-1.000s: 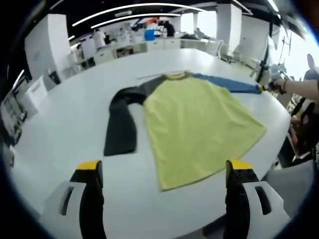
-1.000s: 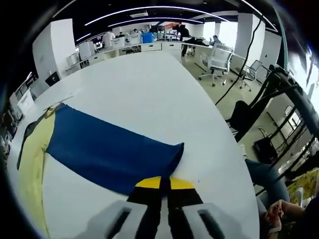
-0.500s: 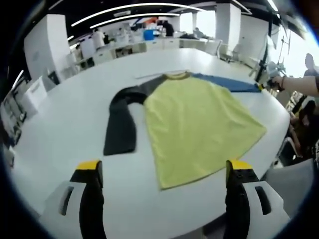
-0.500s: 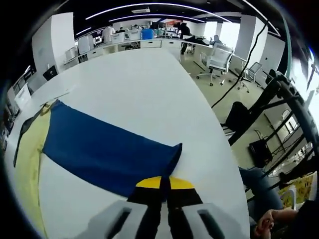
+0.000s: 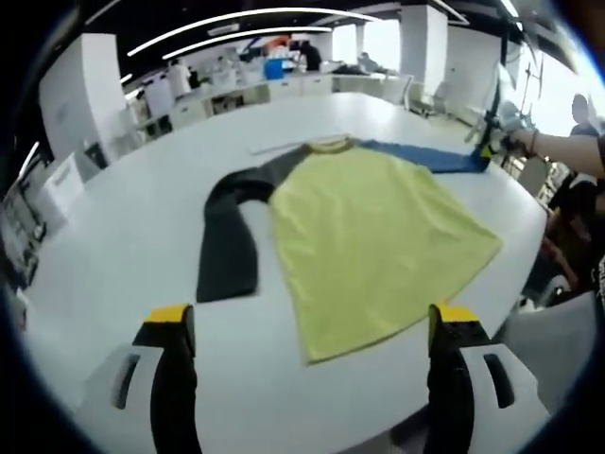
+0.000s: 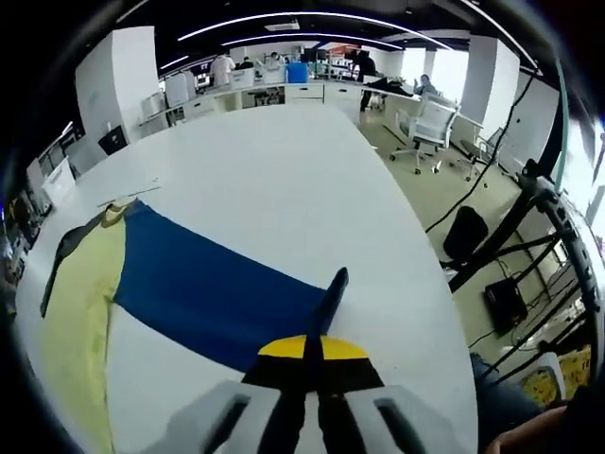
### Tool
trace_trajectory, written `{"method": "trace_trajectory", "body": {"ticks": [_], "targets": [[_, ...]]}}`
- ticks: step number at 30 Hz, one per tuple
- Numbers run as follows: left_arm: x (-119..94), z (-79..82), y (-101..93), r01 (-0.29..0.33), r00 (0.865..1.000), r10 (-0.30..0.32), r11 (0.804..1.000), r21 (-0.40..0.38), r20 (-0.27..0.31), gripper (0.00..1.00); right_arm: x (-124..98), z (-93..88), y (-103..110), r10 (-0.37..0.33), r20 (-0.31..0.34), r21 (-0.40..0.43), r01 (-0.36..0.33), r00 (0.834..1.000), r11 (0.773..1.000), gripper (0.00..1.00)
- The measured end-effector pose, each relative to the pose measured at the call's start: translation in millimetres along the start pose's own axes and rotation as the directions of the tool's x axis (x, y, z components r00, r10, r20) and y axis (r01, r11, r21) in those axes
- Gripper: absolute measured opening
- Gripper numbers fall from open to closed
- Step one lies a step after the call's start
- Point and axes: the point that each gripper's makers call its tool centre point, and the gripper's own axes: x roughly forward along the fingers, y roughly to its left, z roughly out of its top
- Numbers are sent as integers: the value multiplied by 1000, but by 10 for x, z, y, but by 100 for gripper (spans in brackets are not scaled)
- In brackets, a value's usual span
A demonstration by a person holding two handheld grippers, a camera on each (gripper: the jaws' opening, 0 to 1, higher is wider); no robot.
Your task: Fold the garment on the visible template until the final outline fits inside the template.
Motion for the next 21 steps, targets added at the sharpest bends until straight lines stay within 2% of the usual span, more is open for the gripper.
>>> {"method": "trace_trajectory", "body": {"ticks": [9,15,21], "targets": [[-5,33,-51,24,1000,-24,1000,18,5,99,-78,258,395,69,26,-32,-68,997,997,0],[4,44,-73,39,999,-39,999,34,4,99,-124,423,784,133,46,-65,-130,990,989,0],[13,82,-93,54,998,-54,997,48,10,99,-150,593,1143,193,68,-61,-189,979,980,0]]}}
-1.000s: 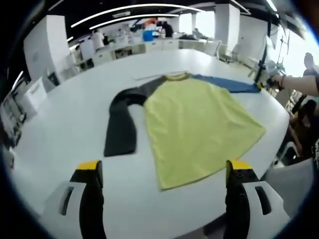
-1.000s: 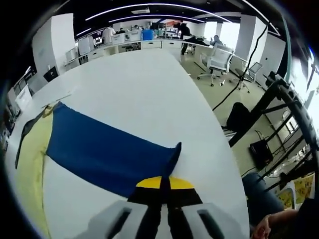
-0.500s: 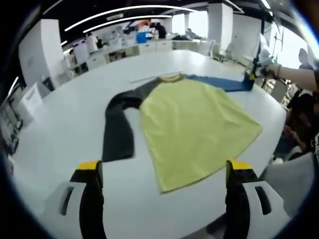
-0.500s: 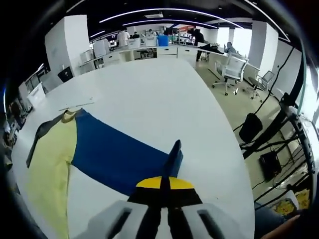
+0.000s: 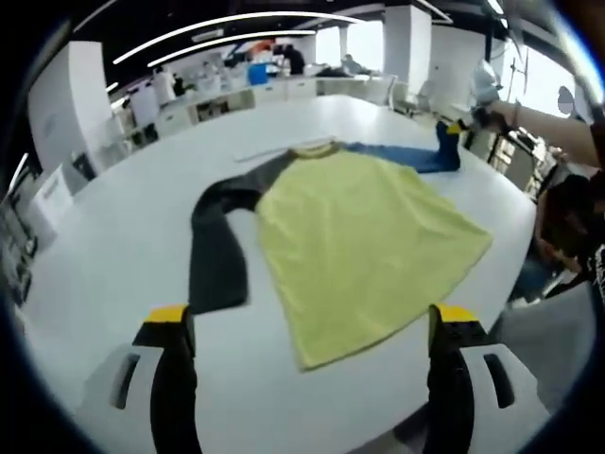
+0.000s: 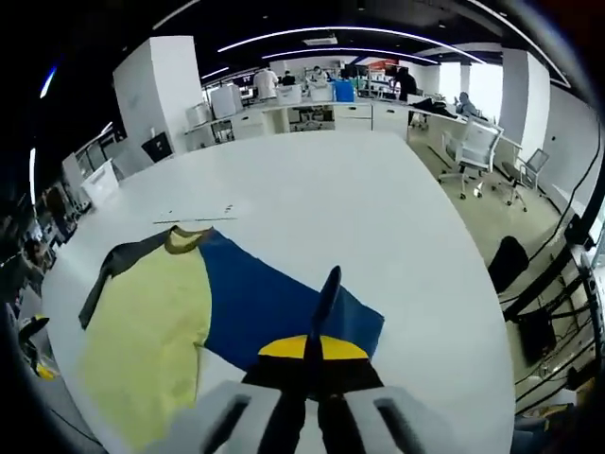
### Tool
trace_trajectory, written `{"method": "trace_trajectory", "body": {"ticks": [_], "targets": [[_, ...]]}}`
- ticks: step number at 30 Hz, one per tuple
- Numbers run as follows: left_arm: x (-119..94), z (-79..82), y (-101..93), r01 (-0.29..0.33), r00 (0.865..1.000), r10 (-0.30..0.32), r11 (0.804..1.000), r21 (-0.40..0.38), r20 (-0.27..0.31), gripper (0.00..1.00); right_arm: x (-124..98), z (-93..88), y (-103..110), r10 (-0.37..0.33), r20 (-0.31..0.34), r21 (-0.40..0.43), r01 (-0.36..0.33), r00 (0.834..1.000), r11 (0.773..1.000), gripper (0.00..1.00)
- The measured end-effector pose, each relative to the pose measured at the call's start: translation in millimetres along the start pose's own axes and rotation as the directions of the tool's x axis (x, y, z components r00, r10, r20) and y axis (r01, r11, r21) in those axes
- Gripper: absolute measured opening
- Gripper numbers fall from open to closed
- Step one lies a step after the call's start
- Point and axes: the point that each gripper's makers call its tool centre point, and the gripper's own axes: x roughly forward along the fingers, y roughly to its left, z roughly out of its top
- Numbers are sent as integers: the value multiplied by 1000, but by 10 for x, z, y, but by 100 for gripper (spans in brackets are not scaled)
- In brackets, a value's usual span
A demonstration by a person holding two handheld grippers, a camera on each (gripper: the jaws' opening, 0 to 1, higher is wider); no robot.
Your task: Fold the garment on the visible template until the final outline fits inside the template.
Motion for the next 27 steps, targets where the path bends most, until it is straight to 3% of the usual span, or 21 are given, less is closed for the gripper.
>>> {"method": "trace_trajectory", "body": {"ticks": [11,27], "targets": [[24,1,-33,25,1000,-25,1000,14,-3,99,166,210,638,104,25,10,-105,994,994,0],[59,-16,-26,46,999,-45,999,19,-7,99,242,431,1251,178,27,-56,-176,984,983,0]]}}
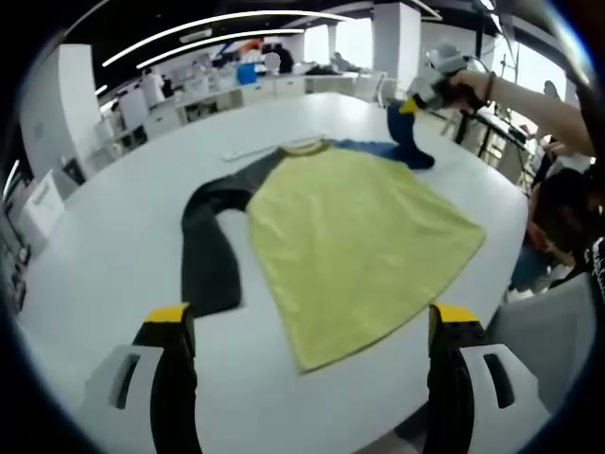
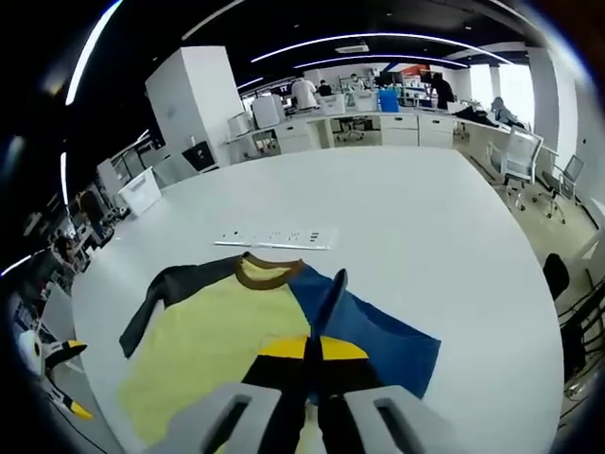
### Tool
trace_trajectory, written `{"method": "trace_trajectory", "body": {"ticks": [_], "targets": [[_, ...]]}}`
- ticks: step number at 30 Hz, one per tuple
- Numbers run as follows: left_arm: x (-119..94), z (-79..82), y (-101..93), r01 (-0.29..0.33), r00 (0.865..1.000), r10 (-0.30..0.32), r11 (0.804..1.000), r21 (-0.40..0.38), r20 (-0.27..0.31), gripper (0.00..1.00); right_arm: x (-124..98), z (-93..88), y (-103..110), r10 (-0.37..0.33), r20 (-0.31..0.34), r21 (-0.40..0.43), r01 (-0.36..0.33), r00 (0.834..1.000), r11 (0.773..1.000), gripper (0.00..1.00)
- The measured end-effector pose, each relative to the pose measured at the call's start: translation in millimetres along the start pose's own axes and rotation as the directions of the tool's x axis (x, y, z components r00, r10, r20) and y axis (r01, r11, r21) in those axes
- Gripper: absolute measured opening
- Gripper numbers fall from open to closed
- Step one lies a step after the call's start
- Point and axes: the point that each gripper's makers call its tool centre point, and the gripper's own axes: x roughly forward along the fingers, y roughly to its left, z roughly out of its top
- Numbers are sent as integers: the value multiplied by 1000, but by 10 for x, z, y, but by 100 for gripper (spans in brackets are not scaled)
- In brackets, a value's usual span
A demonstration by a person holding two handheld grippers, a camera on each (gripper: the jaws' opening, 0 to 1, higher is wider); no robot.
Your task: Fold the garment on the visible template until the final outline fits inside the template.
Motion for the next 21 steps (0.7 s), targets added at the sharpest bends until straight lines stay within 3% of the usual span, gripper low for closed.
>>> {"method": "trace_trajectory", "body": {"ticks": [4,21], "targets": [[-4,-6,-5,3,1000,-3,1000,1,0,99,37,71,172,11,-12,-56,-11,1000,998,0],[-17,-98,6,3,1000,-3,1000,-13,-12,99,224,274,804,103,2,-100,-102,995,990,0]]}}
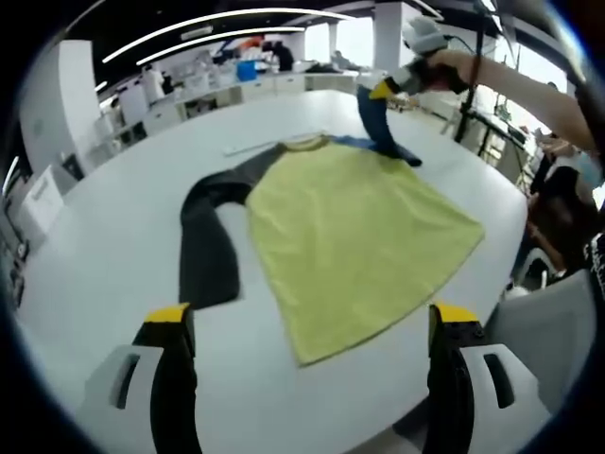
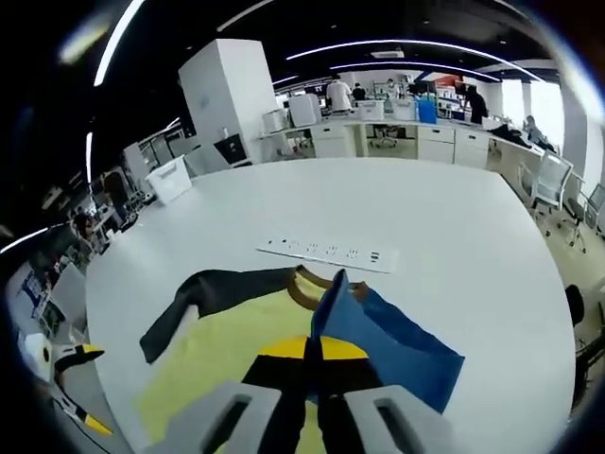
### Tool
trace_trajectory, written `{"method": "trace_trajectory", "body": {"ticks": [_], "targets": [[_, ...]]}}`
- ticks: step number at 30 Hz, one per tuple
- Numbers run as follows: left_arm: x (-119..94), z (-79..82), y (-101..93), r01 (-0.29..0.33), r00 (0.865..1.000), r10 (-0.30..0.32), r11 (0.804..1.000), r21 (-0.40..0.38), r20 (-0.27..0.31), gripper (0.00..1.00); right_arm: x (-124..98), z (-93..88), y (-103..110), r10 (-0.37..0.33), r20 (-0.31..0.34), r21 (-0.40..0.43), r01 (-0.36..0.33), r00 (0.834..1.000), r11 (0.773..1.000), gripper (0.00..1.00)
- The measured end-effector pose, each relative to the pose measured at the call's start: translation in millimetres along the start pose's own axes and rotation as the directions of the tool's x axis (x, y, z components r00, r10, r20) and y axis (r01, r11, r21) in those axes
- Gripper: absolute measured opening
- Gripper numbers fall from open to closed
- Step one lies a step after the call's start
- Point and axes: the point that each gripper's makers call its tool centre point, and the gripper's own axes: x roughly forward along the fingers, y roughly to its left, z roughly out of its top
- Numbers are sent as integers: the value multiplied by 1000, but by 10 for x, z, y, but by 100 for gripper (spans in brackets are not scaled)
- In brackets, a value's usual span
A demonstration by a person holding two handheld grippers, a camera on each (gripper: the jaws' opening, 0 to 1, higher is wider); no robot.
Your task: Fold the garment on the visible template until the final outline fits inside the template.
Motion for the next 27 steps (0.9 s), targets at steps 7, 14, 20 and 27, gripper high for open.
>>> {"method": "trace_trajectory", "body": {"ticks": [7,14,20,27], "targets": [[2,-29,10,-2,1000,2,1000,-5,-5,99,119,90,202,37,5,-5,-37,999,999,0],[23,-48,-12,9,1000,-9,1000,6,-15,99,243,102,380,65,0,-7,-65,998,998,0],[31,-54,-6,8,1000,-8,1000,-7,-15,99,366,123,563,90,-12,-35,-90,996,995,0],[38,-87,3,6,1000,-6,1000,-13,-21,99,491,155,763,120,-23,-61,-121,993,991,0]]}}
